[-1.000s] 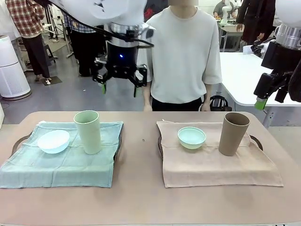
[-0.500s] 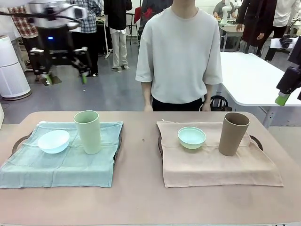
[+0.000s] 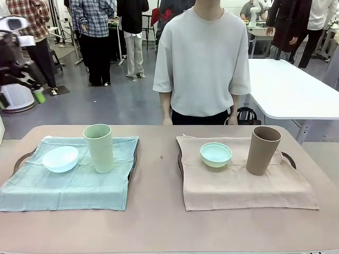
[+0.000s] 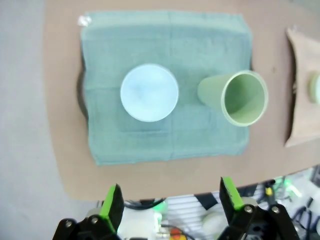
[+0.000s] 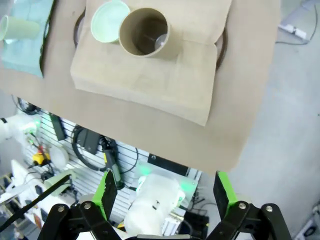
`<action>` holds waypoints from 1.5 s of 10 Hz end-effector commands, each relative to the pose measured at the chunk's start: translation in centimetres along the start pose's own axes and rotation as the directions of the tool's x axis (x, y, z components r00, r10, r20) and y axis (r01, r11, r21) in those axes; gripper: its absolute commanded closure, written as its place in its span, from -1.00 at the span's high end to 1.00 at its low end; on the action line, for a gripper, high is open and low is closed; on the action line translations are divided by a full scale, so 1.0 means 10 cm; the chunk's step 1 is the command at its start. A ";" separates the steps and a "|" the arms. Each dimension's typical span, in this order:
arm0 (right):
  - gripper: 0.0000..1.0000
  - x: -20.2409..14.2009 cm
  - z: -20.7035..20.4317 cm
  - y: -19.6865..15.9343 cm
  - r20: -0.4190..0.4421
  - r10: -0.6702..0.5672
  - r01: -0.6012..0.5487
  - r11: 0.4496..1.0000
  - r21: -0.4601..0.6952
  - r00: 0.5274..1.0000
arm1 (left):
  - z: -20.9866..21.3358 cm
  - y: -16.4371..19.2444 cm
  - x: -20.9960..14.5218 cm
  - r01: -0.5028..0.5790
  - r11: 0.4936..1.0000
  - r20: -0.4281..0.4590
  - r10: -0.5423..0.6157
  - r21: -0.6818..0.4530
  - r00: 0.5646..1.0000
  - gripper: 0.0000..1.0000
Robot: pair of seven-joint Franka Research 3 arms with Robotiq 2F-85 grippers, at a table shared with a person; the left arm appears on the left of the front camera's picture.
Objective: Set up a tray with a mat and arrange the tableware.
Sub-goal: Place the Picnic Bowl and Reusable plastic cup back onto the Handle tray in front of the human's position.
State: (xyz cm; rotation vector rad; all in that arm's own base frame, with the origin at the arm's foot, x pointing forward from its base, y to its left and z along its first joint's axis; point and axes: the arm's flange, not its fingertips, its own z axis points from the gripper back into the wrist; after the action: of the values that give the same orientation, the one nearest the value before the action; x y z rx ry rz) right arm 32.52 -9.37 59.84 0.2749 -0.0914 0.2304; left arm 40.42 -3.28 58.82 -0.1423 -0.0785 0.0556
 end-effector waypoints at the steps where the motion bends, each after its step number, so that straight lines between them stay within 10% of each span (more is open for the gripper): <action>1: 1.00 -0.34 0.10 -0.26 0.054 -0.062 0.059 0.996 0.065 0.997 | 0.09 0.27 -0.34 -0.049 0.997 0.026 0.051 -0.058 0.998 1.00; 7: 1.00 -0.61 0.40 -0.89 0.165 -0.184 0.154 0.972 0.179 0.969 | 0.05 0.78 -0.66 -0.343 0.919 0.029 0.354 -0.195 0.935 1.00; 13: 1.00 -0.71 0.44 -0.92 0.169 -0.218 0.189 0.967 0.169 0.961 | 0.12 0.84 -0.64 -0.219 0.964 0.035 0.227 -0.149 0.973 1.00; 15: 1.00 -0.78 0.35 -1.28 0.024 -0.209 0.200 0.958 0.206 0.978 | 0.10 1.04 -0.65 -0.215 0.957 0.008 0.221 -0.192 0.975 1.00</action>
State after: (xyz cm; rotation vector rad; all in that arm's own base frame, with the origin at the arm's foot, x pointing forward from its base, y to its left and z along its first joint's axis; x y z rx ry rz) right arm 27.71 -21.54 59.51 0.4744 -0.1619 0.0051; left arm 33.46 5.00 58.00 -0.3120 -0.1132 0.2949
